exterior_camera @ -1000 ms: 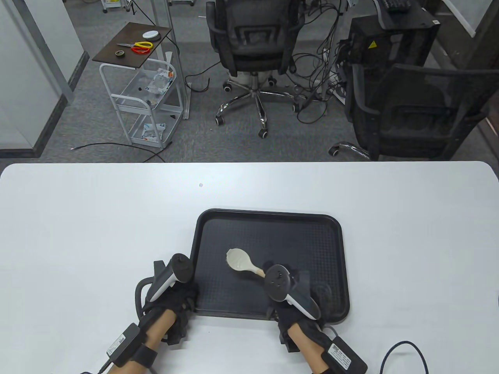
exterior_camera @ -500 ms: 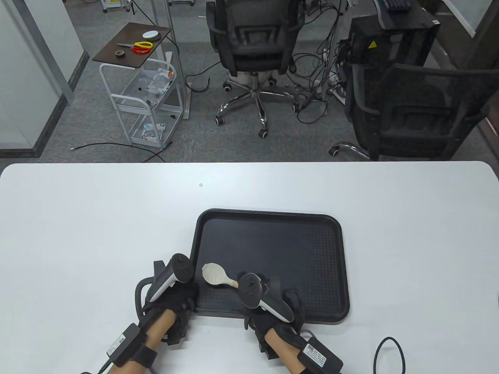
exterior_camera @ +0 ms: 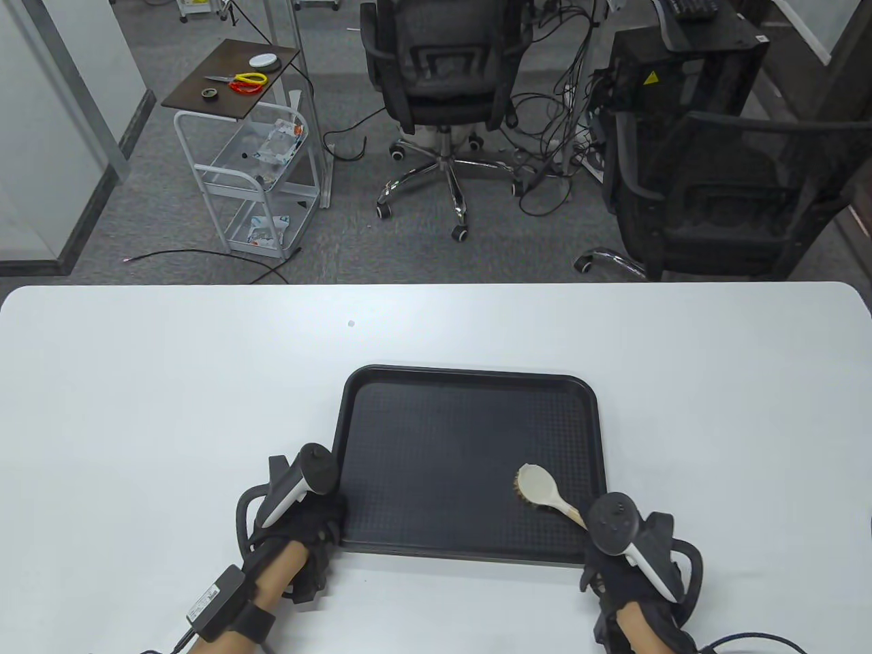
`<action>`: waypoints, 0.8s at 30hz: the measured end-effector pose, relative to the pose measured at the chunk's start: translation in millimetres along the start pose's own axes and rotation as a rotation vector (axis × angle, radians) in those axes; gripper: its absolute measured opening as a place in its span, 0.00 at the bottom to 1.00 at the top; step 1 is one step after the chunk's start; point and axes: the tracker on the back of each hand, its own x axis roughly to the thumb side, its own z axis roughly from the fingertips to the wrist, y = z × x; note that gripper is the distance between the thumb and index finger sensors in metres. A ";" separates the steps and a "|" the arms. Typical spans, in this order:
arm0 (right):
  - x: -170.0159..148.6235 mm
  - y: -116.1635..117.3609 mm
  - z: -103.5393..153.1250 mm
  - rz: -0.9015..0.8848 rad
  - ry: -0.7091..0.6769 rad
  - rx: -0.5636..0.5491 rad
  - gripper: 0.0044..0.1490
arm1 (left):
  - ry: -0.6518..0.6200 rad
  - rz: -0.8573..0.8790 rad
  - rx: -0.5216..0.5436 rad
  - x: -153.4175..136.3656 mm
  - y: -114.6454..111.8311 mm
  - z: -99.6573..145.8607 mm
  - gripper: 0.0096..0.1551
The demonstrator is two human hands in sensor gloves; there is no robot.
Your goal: Scrub the tray with pot brush
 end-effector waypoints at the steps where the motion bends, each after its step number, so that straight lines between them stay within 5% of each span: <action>1: -5.0 -2.9 0.1 0.012 0.012 -0.003 0.33 | 0.000 0.000 0.000 0.0 0.0 0.0 0.46; 6: -20.8 -16.1 -0.3 0.061 0.053 0.002 0.33 | 0.001 -0.001 0.001 0.1 0.1 0.1 0.46; 10: -3.7 -22.5 3.8 0.076 0.012 -0.041 0.33 | 0.001 -0.002 0.001 0.1 0.1 0.1 0.46; 17: 68.7 -18.6 18.7 -0.002 -0.218 -0.077 0.33 | 0.001 -0.002 0.002 0.3 0.1 0.1 0.46; 24: 151.9 16.3 25.0 -0.020 -0.436 -0.032 0.33 | 0.001 -0.003 0.004 0.3 0.0 0.3 0.46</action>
